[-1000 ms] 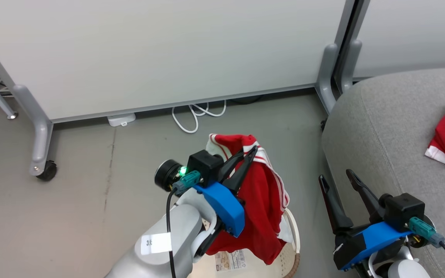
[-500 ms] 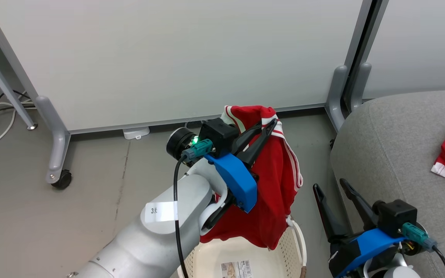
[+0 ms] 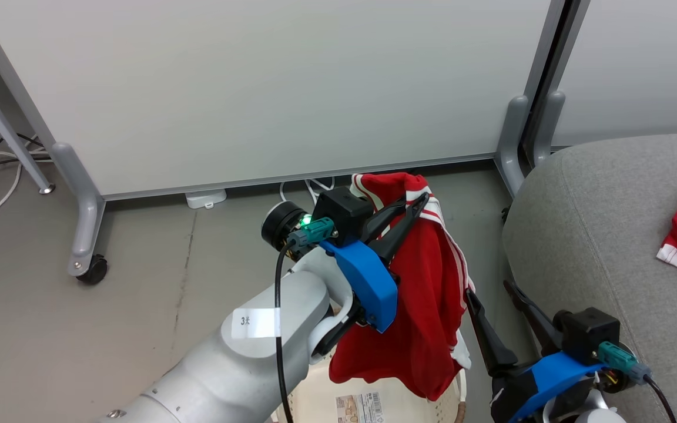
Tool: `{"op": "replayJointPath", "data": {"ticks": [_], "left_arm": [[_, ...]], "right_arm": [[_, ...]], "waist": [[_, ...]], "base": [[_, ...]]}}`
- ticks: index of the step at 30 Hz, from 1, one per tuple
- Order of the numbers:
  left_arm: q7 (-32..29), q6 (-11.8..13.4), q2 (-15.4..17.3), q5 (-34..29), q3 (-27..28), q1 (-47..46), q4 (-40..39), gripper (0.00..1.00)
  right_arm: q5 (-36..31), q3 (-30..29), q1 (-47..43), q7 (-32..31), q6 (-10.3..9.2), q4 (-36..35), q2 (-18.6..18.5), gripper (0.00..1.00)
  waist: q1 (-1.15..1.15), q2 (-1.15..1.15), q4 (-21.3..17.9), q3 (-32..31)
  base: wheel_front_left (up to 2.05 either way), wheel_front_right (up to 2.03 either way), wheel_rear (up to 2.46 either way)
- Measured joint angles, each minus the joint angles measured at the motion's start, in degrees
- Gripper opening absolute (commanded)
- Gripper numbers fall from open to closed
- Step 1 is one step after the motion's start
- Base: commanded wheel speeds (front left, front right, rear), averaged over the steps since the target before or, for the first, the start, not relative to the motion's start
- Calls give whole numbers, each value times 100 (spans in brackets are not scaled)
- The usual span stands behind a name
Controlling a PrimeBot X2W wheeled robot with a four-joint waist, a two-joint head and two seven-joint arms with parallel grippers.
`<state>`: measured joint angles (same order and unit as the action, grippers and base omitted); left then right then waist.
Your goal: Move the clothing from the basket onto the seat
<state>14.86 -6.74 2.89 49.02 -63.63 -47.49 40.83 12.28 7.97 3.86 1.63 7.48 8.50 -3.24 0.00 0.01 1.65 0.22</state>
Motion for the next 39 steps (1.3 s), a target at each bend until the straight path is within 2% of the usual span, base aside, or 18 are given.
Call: {"op": "replayJointPath", "data": {"ticks": [9, 18, 28, 29, 30, 31, 39], "left_arm": [[11, 41, 2, 93, -101, -88, -44, 0], [12, 41, 1, 129, -187, -111, -148, 0], [12, 20, 0, 193, -336, -110, -172, 0], [12, 19, 1, 197, -350, -109, -174, 0], [12, 19, 1, 202, -361, -108, -177, 0], [12, 16, 0, 208, -372, -106, -181, 0], [12, 15, 1, 245, -389, -80, -148, 0]], "right_arm": [[7, 193, 531, -212, 0, 452, -81, 100], [18, 435, 1494, -366, 0, 1614, -146, 100], [411, 953, 2308, -371, 1, 2849, -114, 100], [449, 1013, 2365, -357, 0, 2953, -114, 66], [479, 1076, 2416, -339, 0, 3025, -113, 17], [526, 1145, 2465, -297, 1, 3080, -111, 0], [961, 1561, 2565, -114, 1, 3323, -125, 0]], "waist": [[0, 0, 17, 157], [0, 0, 31, 187], [0, 0, 75, 90], [0, 0, 80, 72], [0, 0, 86, 56], [0, 0, 92, 42], [0, 0, 75, -31]], "base": [[0, 0, 0], [0, 0, 0], [0, 0, 0], [0, 0, 0], [0, 0, 0], [0, 0, 0], [0, 0, 0]]}}
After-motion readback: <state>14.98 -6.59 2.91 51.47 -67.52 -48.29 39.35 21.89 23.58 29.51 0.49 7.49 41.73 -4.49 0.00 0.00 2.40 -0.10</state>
